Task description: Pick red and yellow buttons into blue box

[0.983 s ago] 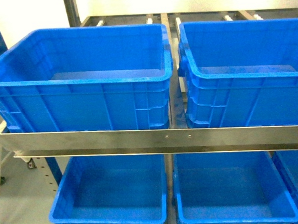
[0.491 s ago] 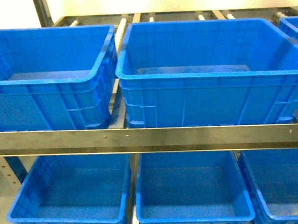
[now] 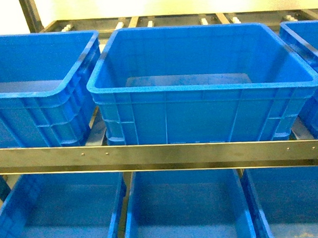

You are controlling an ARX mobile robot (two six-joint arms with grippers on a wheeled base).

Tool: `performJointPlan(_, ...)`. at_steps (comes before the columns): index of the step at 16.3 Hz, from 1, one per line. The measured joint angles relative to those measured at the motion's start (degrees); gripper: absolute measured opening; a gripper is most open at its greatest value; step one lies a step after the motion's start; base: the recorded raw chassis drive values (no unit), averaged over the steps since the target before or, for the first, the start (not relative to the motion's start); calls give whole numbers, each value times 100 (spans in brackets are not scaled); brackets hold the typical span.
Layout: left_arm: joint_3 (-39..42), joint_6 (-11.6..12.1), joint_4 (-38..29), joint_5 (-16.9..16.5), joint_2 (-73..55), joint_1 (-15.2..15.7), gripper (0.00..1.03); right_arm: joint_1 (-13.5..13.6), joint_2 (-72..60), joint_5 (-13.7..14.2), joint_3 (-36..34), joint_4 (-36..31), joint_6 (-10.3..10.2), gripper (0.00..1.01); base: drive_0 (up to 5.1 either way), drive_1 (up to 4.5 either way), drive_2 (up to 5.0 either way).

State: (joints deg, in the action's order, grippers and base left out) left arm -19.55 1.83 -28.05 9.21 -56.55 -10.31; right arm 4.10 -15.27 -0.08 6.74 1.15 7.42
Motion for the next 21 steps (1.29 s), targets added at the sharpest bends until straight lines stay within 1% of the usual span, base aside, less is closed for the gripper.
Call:
performJointPlan(4, 0, 0, 9, -2, 0, 0, 24, 0, 0, 0, 0, 24, 0, 39, 0, 0, 0)
performJointPlan(7, 0, 0, 15, -2, -4, 0, 24, -2, 0, 0, 0, 24, 0, 39, 6, 437, -426)
performJointPlan(14, -2, 0, 11, -9, -31, -2, 24, 0, 0, -4, 0, 20, 0, 39, 0, 0, 0)
performJointPlan(15, -2, 0, 15, -2, -31, 0, 24, 11, -142, -81, 4, -229, -2, 39, 0, 0, 0)
performJointPlan(16, -2, -2, 13, -2, -31, 0, 24, 72, -518, -111, 83, -505, -2, 39, 0, 0, 0)
performJointPlan(18, -2, 0, 15, -2, -31, 0, 24, 326, -1528, -140, 363, -1257, 11, 39, 0, 0, 0)
performJointPlan(21, -2, -2, 15, -2, -31, 0, 24, 920, -3226, -109, 1078, -2264, 79, 39, 0, 0, 0)
